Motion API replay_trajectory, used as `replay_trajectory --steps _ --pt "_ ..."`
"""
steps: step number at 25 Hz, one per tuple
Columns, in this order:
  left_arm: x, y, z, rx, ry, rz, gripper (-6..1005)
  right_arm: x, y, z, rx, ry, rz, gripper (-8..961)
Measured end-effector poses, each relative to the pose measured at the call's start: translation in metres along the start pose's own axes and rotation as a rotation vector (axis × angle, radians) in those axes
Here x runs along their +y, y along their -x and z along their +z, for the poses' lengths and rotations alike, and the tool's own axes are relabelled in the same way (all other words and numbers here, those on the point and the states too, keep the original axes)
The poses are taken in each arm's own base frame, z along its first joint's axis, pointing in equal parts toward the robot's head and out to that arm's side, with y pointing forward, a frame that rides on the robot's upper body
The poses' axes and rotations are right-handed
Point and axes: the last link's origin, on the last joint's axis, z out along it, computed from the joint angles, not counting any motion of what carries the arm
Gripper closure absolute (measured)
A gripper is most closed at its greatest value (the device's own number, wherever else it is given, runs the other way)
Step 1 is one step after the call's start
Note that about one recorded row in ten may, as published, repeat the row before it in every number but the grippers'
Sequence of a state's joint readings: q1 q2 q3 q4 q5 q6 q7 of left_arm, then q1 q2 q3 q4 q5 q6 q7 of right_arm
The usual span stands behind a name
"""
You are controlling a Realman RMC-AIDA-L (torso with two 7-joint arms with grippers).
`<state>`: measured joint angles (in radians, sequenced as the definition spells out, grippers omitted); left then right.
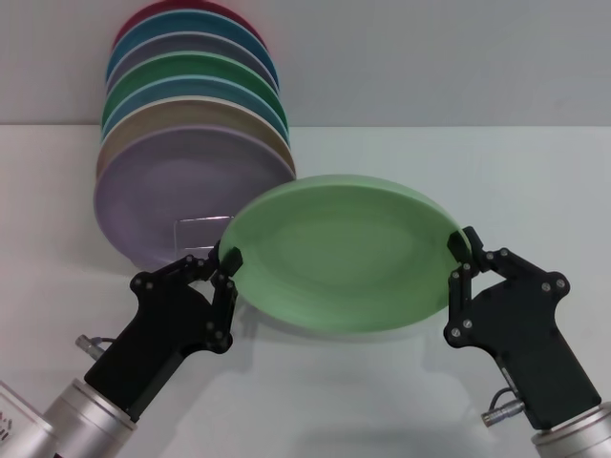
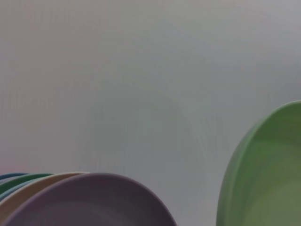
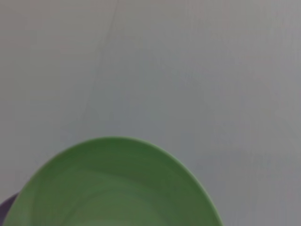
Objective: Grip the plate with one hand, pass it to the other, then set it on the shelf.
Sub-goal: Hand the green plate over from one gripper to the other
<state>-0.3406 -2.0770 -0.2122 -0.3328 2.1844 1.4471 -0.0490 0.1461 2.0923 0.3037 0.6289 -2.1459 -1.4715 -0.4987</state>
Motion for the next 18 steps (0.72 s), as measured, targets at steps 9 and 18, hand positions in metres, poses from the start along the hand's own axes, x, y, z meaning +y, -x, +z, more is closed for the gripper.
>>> replay_trajectory --steps 9,18 --pt "-0.0003 0.0003 -0.0003 -0.002 -0.004 -0.004 932 0.0008 -0.0001 0.0003 0.000 0.006 0.001 931" --pt "-0.0017 -0.0003 -0.0024 0.003 -0.016 -0.005 957 0.0031 -0.0007 -0.0012 0.002 0.024 -0.001 932"
